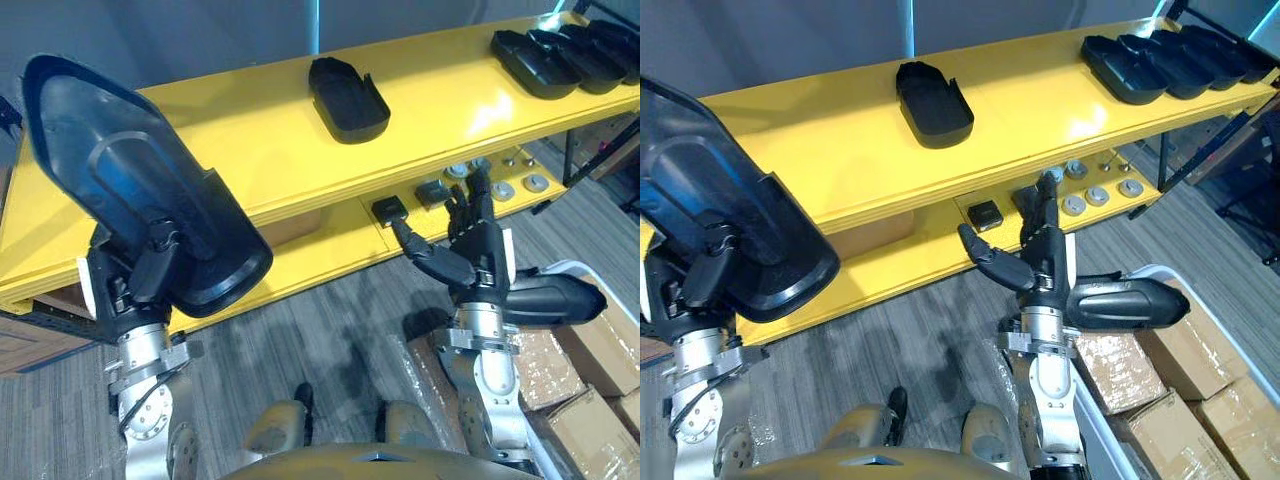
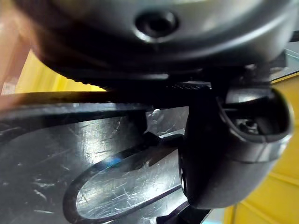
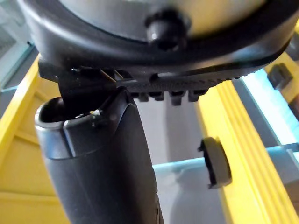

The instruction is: Walk over and take three plastic housings, then place them on the shelf

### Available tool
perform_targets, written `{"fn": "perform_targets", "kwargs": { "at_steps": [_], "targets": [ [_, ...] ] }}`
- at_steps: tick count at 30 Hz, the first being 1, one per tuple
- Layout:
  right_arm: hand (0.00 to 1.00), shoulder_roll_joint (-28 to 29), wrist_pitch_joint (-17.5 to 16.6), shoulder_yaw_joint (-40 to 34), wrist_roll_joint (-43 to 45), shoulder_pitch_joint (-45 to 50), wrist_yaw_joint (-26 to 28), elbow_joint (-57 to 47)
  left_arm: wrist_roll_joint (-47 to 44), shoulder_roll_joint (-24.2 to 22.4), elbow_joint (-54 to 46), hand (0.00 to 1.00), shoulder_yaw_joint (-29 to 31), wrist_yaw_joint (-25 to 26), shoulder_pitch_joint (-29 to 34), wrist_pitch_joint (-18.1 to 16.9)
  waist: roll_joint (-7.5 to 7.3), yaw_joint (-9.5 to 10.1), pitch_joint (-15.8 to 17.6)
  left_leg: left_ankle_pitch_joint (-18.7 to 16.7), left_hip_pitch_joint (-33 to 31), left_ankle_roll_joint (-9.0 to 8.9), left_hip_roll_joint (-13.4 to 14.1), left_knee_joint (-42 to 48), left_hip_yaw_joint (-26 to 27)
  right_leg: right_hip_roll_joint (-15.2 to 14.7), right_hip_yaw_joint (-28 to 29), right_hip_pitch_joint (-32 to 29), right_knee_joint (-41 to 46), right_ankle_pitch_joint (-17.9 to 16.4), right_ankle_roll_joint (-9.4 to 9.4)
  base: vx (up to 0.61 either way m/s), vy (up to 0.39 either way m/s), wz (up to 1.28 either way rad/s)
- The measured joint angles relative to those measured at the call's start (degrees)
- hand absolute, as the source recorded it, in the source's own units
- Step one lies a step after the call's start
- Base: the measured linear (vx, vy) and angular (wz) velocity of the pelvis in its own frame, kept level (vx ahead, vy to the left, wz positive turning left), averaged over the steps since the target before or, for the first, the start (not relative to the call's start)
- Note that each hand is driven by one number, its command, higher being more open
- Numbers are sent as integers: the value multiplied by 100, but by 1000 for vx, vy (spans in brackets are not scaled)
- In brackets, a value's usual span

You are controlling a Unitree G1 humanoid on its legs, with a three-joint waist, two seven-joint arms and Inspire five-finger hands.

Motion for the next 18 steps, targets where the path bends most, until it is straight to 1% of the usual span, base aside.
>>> {"fn": "perform_targets", "kwargs": {
  "at_steps": [1, 2, 3, 4, 5, 6, 7, 8, 9, 10, 12, 14, 16, 18],
  "targets": [
    [100, -20, 0, -29, 9, 15, 72, -108, -94, -4, 20, 0, -22, 2, 7, 2, -68, -37, -47, -100, 3, -114, 33, 22, -70, -17, 49, 20, -249, 178, -39, 69, -295, 31],
    [100, -28, 0, -35, 11, 48, 144, -237, -90, -2, 25, 0, -35, 11, 31, 4, -191, -20, -116, -193, 7, -239, 44, 36, -117, -35, 32, 91, -531, 428, -34, 85, -383, 29],
    [100, -28, 0, -35, 17, 64, 198, -293, -90, 7, 23, 0, -35, 10, 55, 4, -286, -8, -179, -259, 10, -289, 27, 36, -138, -69, 19, 165, -665, 487, -15, 90, -393, 26],
    [100, -103, -6, -64, 81, 18, 289, -324, -93, -46, 66, 0, -34, 20, 55, 4, -360, 57, -268, -389, 28, -449, 129, 45, -105, -91, -127, 248, -844, 931, 227, 96, -403, 29],
    [100, -293, -5, -110, 168, -29, 318, -323, -91, -151, 132, 0, -153, 20, 73, 11, -203, 115, -354, -398, 21, -512, 446, 31, 60, 111, -320, 346, -989, 973, 118, 106, -371, 32],
    [100, -415, -5, -169, 191, -55, 321, -318, -88, -220, 150, 0, -248, 21, 93, 11, -96, 129, -415, -340, 16, -601, 692, -21, 213, 256, -475, 426, -1168, 1077, 17, 103, -304, 37],
    [100, -468, -4, -230, 234, -63, 322, -298, -91, -273, 181, 0, -321, 21, 92, 11, 2, 124, -477, -239, 19, -696, 865, -129, 332, 360, -612, 527, -1338, 1148, -59, 142, -233, 55],
    [100, -470, -3, -334, 231, -51, 314, -261, -93, -291, 242, 0, -388, -21, 53, 10, 73, 77, -521, -58, 40, -728, 1042, -320, 631, 423, -818, 659, -1534, 1212, -128, 139, -210, 63],
    [100, -468, -3, -417, 231, -34, 295, -245, -92, -291, 281, 0, -414, -67, 16, 10, 96, 40, -535, 48, 44, -739, 1104, -410, 847, 428, -935, 706, -1598, 1219, -139, 133, -161, 82],
    [100, -437, -4, -556, 234, -21, 227, -175, -91, -292, 329, 0, -467, -141, -42, 6, 137, -48, -557, 249, 57, -785, 1173, -603, 1210, 431, -1124, 735, -1622, 1218, -143, 84, -99, 69],
    [100, -389, -3, -763, 234, -6, 128, 76, -79, -273, 397, 0, -632, -257, -194, 4, 142, -27, -546, 566, 275, -867, 1160, -1078, 1354, 412, -1240, 796, -1618, 1217, -145, 81, -55, 47],
    [100, -378, -3, -755, 232, -32, 140, 168, 31, -248, 400, 0, -686, -225, -246, 3, 142, -10, -544, 573, 338, -872, 1144, -1168, 1382, 399, -1236, 813, -1618, 1215, -146, 31, 27, 8],
    [100, -251, -13, -740, 389, -29, 359, 188, 225, -133, 400, 0, -727, -89, -291, 3, 132, -19, -538, 584, 351, -855, 1061, -1182, 1395, 328, -1232, 840, -1629, 1213, -144, -10, 73, 4],
    [100, -157, -82, -610, 767, -24, 686, 189, 350, -7, 402, 0, -728, 57, -277, 21, 134, -36, -522, 617, 429, -805, 946, -1266, 1347, 269, -1263, 987, -1714, 1194, -114, -43, 40, 15]
  ]
}}
